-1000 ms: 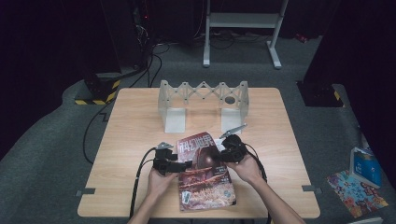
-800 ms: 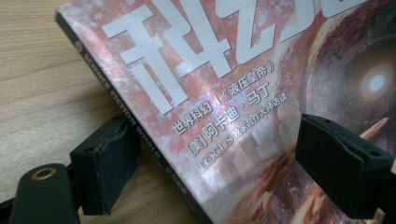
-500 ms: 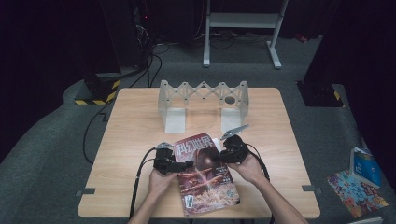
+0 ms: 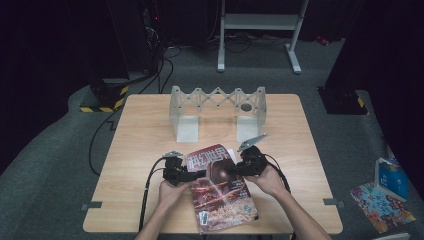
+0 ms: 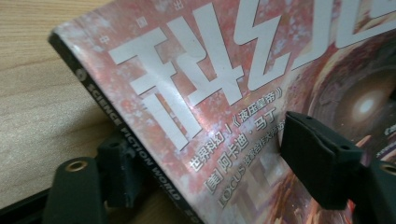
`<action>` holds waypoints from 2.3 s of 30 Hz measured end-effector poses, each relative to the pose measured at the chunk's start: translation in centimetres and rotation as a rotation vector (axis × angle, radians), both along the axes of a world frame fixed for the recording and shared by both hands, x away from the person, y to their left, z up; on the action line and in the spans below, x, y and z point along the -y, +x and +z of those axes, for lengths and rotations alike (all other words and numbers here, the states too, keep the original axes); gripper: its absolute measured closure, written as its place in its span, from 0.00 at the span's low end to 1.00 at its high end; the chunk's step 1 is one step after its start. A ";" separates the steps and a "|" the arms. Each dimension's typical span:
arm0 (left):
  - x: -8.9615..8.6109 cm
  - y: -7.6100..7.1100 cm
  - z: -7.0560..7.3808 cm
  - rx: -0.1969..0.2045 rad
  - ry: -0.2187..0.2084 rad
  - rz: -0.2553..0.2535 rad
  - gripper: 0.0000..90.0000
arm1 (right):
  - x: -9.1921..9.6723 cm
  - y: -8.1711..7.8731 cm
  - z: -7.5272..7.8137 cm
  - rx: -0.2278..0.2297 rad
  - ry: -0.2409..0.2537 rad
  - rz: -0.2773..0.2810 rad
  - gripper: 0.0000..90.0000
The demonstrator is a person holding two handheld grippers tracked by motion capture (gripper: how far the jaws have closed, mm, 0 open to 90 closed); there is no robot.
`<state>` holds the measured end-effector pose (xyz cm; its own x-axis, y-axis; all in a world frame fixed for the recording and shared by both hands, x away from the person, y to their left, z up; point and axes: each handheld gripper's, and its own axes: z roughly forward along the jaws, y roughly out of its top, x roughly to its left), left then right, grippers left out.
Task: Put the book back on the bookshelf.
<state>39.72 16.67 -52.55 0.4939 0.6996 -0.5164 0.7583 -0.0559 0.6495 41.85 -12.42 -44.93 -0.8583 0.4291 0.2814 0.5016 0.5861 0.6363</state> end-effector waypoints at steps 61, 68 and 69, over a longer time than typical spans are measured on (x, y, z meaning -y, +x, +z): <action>1.2 0.6 0.7 -0.154 -0.011 -0.085 0.79 | 0.0 1.0 -4.9 0.105 -0.285 -0.326 0.99; 0.9 0.4 1.4 -0.158 -0.051 -0.076 0.84 | 0.0 0.8 -5.1 0.122 -0.258 -0.329 0.96; 0.9 0.4 1.5 -0.157 -0.061 -0.077 0.85 | 0.1 0.7 -5.2 0.119 -0.253 -0.336 0.94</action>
